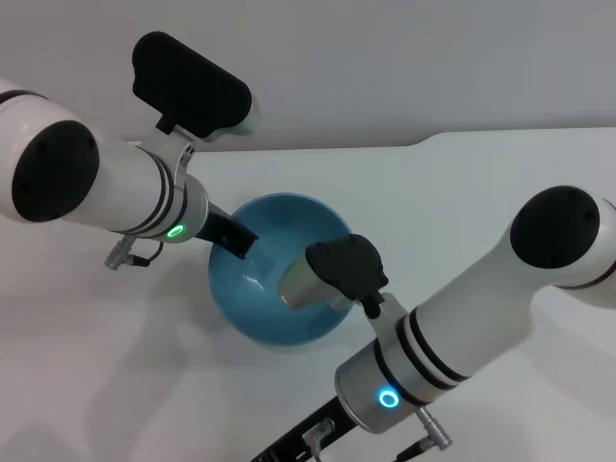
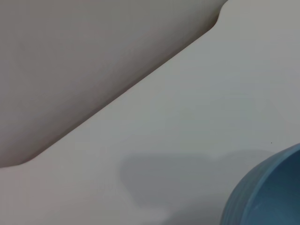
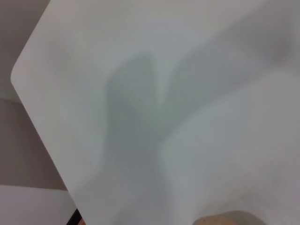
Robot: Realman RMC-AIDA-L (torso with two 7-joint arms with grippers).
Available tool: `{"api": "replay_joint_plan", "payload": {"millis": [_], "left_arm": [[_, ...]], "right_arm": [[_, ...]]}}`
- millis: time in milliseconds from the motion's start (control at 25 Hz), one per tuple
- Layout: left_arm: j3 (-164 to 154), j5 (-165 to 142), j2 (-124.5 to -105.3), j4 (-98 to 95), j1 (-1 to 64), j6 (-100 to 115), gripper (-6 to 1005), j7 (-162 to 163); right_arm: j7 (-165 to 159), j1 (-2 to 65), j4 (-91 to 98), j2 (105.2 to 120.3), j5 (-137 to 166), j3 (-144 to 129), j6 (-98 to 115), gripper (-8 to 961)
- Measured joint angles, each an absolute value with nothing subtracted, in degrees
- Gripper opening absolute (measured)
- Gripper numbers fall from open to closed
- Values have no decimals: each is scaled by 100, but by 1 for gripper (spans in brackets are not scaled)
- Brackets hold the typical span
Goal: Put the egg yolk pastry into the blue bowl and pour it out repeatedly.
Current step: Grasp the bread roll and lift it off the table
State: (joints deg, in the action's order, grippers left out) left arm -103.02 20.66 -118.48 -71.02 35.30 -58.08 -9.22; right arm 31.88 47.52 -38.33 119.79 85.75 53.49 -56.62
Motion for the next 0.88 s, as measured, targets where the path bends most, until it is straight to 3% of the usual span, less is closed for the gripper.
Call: {"api": "replay_joint_plan", "payload": {"millis": [640, 880], "left_arm": [[-10301, 2065, -11847, -7102, 3533, -5810, -1, -923], [-10301, 2065, -11840, -7102, 3533, -5826, -2, -923]], "right_arm": [[3151, 4750, -3893, 11953, 8581, 5297, -5815, 73], [3150, 4686, -4055, 11901, 8587, 5355, -5865, 50]]}}
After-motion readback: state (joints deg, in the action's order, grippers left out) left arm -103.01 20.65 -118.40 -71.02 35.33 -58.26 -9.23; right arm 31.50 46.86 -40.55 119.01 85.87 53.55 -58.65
